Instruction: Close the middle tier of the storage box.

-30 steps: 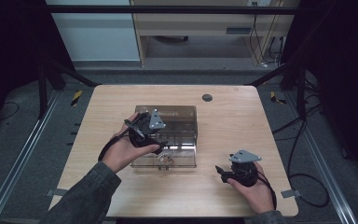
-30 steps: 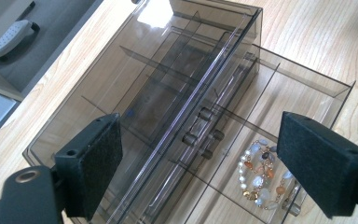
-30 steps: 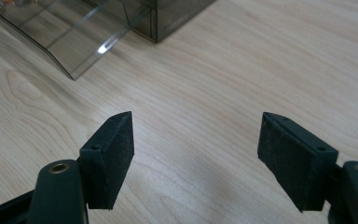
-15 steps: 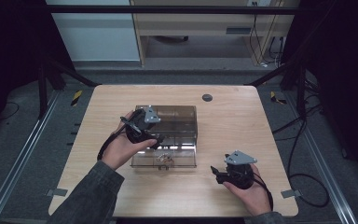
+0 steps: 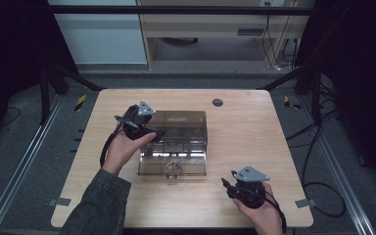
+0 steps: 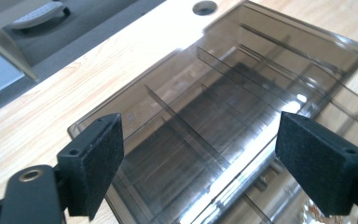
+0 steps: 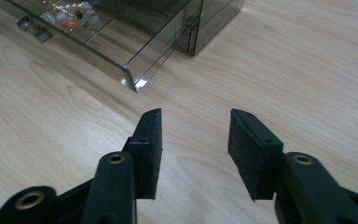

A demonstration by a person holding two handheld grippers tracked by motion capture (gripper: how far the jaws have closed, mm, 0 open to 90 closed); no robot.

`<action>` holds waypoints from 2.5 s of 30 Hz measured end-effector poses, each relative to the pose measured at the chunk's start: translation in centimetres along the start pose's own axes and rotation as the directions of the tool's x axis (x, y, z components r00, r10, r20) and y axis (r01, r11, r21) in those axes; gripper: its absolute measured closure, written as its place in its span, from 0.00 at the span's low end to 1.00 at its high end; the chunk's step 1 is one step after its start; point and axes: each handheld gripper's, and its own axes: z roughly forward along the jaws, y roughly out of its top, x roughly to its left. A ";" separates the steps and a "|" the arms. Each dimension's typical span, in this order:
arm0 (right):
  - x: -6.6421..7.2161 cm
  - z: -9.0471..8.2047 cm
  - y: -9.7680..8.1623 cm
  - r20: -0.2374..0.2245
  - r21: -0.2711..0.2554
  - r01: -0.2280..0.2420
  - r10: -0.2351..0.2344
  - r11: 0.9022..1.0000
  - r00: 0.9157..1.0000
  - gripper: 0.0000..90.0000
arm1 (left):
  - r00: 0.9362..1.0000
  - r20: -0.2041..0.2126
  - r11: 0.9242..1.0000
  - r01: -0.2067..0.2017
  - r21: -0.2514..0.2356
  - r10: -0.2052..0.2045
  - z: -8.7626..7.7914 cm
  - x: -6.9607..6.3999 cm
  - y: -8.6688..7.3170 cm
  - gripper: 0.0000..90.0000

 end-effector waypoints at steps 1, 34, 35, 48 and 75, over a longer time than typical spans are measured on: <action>0.2 0.0 -0.1 -0.003 0.008 -0.005 0.005 1.000 1.000 0.65 | 1.000 -0.006 1.000 0.012 -0.008 -0.012 0.2 0.0 0.0 0.19; 5.8 1.8 0.8 -0.211 0.010 0.042 -0.039 0.999 0.977 1.00 | 0.994 -0.095 0.994 0.043 -0.096 -0.053 1.7 -1.4 -1.4 0.88; 5.9 1.9 0.9 -0.209 0.008 0.043 -0.040 0.999 0.977 1.00 | 0.995 -0.084 0.994 0.050 -0.098 -0.058 1.7 -1.4 -1.5 0.91; 7.3 3.2 2.3 -0.210 -0.001 0.074 -0.072 0.997 0.975 1.00 | 0.992 -0.080 0.990 0.084 -0.113 -0.093 1.5 -1.4 -1.9 0.98; 9.0 6.4 3.7 -0.183 0.015 0.083 -0.079 0.996 0.980 1.00 | 0.990 -0.084 0.991 0.106 -0.086 -0.113 2.7 -1.5 -3.0 0.97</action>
